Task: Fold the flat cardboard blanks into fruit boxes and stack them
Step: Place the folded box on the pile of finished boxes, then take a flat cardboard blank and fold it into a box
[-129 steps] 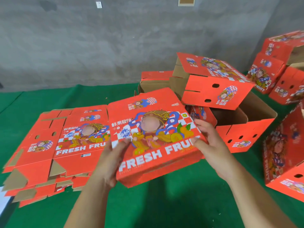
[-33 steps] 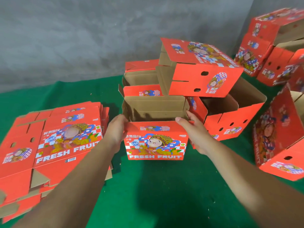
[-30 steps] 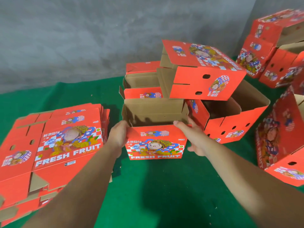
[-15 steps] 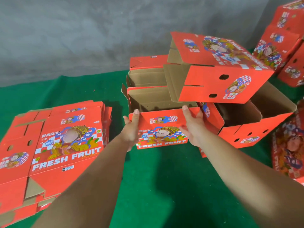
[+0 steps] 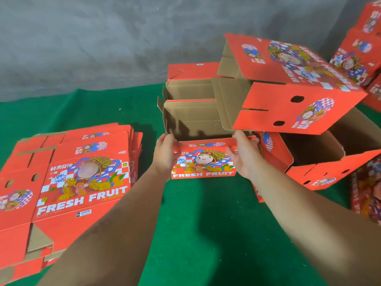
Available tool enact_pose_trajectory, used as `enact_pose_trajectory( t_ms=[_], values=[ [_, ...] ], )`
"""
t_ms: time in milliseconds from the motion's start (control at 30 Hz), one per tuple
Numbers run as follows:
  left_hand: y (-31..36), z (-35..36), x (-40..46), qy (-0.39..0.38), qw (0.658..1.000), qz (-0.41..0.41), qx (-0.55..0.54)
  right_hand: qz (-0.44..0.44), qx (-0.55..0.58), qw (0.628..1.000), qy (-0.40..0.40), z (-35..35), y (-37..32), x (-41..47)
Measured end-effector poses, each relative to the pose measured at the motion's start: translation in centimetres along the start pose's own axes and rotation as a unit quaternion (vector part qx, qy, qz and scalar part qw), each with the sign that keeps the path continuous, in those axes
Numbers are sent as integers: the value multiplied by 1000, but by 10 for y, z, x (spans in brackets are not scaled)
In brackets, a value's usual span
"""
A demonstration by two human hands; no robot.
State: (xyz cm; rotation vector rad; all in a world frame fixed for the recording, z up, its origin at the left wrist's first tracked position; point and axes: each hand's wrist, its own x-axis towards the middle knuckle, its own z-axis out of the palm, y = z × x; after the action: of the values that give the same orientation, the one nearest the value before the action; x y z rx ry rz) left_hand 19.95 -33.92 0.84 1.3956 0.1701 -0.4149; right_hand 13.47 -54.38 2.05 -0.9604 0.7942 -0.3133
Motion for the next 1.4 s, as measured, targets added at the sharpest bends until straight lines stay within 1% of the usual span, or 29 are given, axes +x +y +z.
enact_pose_trajectory(
  t_ms=[167,233,267,333,367,433,500,567,667,700,733,767,800,833,867,900,933,967,1033,1067,1167,1267,1333,1400],
  values=[
    [-18,-8,6,20,999,46,11,-14,-23,1000,2,3,18,-4],
    [-29,-10,-3,8,999,38,0,-30,-35,999,12,7,36,-19],
    [-34,-10,-10,8,999,34,2,-29,-40,999,14,12,49,-29],
    [-46,-10,-26,15,999,33,20,6,-52,999,2,25,79,-50],
    [-53,-12,-36,21,999,39,30,28,-64,997,-12,33,96,-62],
    [-64,-20,-51,51,995,67,62,59,-110,990,-68,52,128,-84],
    [-70,-36,-59,100,985,84,110,78,-189,970,-134,73,149,-104],
    [-68,-62,-62,148,971,98,161,88,-241,951,-172,90,161,-115],
    [-62,-110,-73,197,937,146,248,101,-252,935,-227,112,175,-128],
    [-63,-126,-77,223,916,167,290,101,-273,925,-244,119,181,-133],
    [-66,-144,-81,255,886,176,345,88,-315,908,-263,124,188,-138],
    [-71,-160,-85,285,851,160,412,67,-361,886,-284,129,195,-144],
    [-76,-175,-90,296,819,120,476,53,-393,867,-301,132,202,-149],
    [-83,-187,-95,281,798,72,529,44,-408,857,-311,134,208,-154],
    [-90,-196,-99,243,785,34,568,45,-408,858,-309,135,214,-156],
    [-97,-201,-104,206,780,22,590,56,-396,867,-295,135,217,-158],
    [-103,-203,-109,185,779,30,598,76,-381,880,-274,135,218,-158],
    [-107,-202,-114,181,781,44,596,103,-365,890,-253,136,217,-159],
    [-108,-195,-123,200,792,71,573,152,-340,899,-231,139,213,-158],
    [-109,-190,-128,213,799,89,555,156,-333,902,-225,140,212,-157],
    [-114,-174,-144,226,829,159,487,106,-335,916,-193,133,206,-152],
    [-115,-167,-156,188,867,209,411,53,-337,921,-188,111,192,-144],
    [-111,-171,-161,195,871,248,377,12,-329,921,-210,90,176,-141],
    [-104,-177,-164,244,866,245,362,-30,-302,924,-233,68,156,-141]
  ],
)
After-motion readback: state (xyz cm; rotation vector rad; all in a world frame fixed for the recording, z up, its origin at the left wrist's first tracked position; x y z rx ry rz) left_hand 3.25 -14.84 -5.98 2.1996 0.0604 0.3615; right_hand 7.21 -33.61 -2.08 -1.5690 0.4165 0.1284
